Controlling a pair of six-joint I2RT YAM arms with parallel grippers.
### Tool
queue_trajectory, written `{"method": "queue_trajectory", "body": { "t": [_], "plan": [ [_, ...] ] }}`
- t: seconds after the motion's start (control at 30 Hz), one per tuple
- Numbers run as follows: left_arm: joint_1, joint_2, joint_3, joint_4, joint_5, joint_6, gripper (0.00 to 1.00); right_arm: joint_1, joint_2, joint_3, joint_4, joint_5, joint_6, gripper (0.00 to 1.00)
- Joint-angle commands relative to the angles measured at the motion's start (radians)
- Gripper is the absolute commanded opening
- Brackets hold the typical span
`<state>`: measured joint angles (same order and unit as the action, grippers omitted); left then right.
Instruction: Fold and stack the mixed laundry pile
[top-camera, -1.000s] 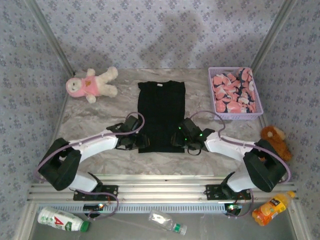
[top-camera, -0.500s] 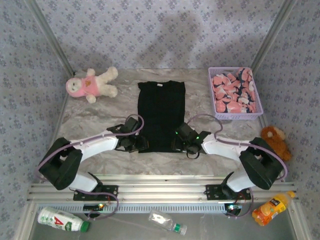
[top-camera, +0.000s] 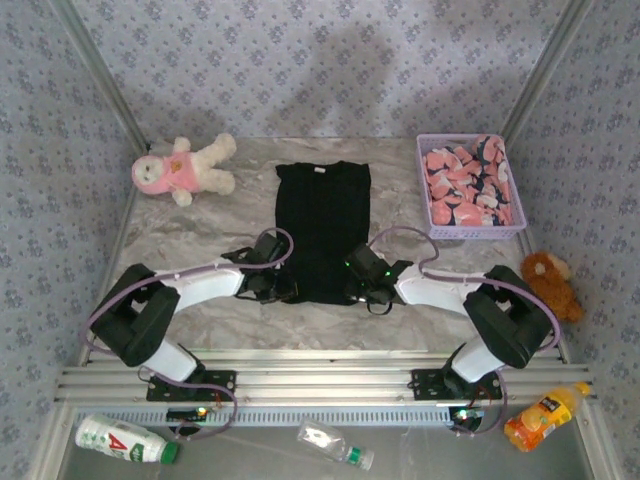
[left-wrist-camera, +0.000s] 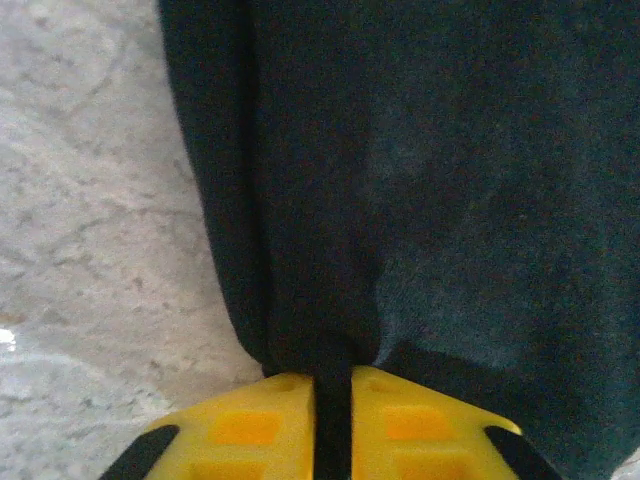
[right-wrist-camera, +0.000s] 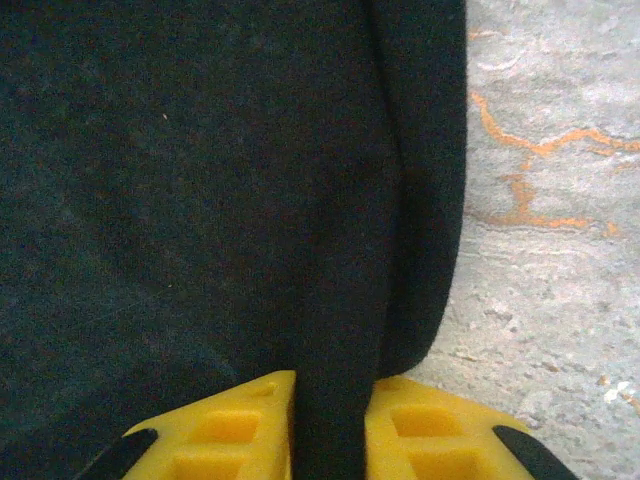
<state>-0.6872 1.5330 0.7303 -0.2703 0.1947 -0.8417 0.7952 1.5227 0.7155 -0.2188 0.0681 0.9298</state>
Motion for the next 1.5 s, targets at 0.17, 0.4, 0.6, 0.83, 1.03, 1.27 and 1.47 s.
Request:
{"method": "queue_trajectory", "body": {
  "t": [0.17,0.4,0.6,0.83,1.03,1.27,1.47],
  "plan": [
    [-0.004,-0.025,-0.01,-0.101,-0.016,0.042,0.0,0.012,-0.01,0.023,-0.127,0.018,-0.052,0.0],
    [-0.058,-0.142,-0.071,-0.226,-0.025,0.06,0.0,0.1,-0.067,-0.005,-0.239,0.001,-0.07,0.0],
    [-0.122,-0.288,-0.077,-0.309,-0.055,-0.007,0.0,0.183,-0.115,-0.001,-0.276,-0.006,-0.016,0.0],
    [-0.119,-0.375,0.024,-0.335,-0.173,-0.007,0.0,0.166,-0.201,0.1,-0.334,0.008,-0.02,0.0],
    [-0.053,-0.32,0.108,-0.192,-0.217,0.018,0.0,0.025,-0.222,0.159,-0.21,-0.063,-0.054,0.0],
    [0.067,-0.195,0.321,-0.106,-0.219,0.123,0.0,-0.143,-0.15,0.3,-0.122,-0.115,-0.127,0.0],
    [0.196,0.006,0.508,-0.033,-0.108,0.158,0.0,-0.284,0.024,0.455,-0.041,-0.167,-0.169,0.0]
  ]
}}
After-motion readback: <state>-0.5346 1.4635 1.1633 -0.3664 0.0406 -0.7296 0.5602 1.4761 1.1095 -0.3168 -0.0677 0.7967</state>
